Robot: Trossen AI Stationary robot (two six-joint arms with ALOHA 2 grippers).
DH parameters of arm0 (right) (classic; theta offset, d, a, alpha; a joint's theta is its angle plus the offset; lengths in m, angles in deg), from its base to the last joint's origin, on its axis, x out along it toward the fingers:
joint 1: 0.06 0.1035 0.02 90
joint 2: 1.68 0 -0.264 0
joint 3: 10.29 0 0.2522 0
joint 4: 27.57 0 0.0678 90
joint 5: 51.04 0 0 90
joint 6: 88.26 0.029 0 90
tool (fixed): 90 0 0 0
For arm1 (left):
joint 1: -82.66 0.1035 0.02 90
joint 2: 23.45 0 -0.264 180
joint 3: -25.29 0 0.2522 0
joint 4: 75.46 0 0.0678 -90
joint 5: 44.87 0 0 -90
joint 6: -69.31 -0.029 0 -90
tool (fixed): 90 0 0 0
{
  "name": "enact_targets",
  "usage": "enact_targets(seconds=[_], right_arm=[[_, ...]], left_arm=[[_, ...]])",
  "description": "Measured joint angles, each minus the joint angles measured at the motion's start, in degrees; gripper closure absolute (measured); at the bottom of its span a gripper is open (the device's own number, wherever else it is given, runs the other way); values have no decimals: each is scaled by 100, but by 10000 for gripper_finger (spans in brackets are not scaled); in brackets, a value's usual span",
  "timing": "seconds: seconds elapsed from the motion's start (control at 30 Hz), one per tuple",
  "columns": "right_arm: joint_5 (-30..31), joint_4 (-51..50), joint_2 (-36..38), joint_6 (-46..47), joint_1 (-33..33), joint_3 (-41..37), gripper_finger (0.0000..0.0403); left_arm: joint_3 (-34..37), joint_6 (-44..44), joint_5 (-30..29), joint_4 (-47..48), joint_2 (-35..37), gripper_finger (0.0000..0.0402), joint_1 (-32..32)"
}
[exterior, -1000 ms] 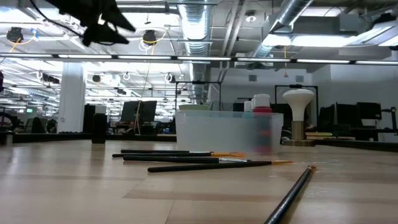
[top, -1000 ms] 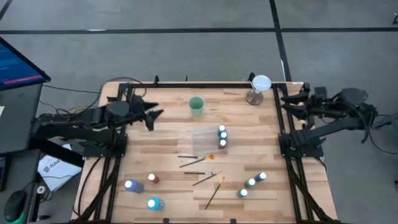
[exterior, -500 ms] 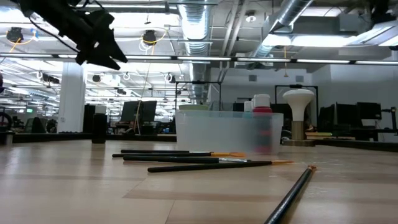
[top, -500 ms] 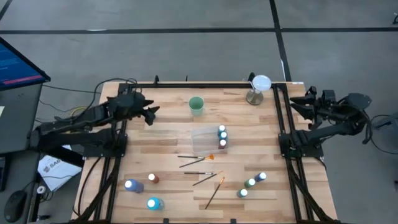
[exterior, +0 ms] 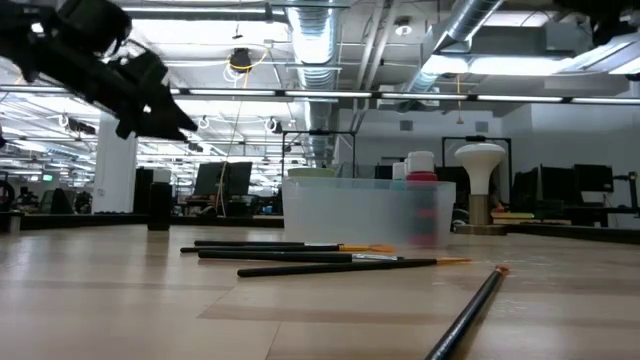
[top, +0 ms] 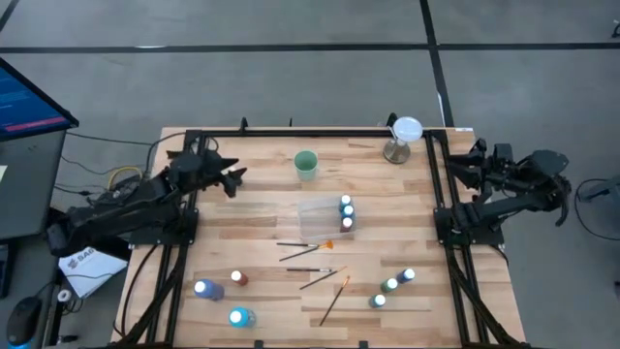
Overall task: Pick & Place Paint Supplies
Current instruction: Put the black paint bottle into the transparent bin
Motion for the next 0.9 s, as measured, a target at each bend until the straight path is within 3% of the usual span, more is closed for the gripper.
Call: enact_targets(seconds=[0.2, 0.47, 0.9], right_arm=[[166, 69, 4, 2, 0, -198, 280], [343, 223, 6, 107, -2, -383, 280], [446, 308, 6, 151, -2, -387, 280]], left_arm=[[343, -105, -62, -311, 106, 183, 0], [735, -380, -698, -568, 171, 183, 6], [1478, -185, -705, -1505, 162, 184, 229]])
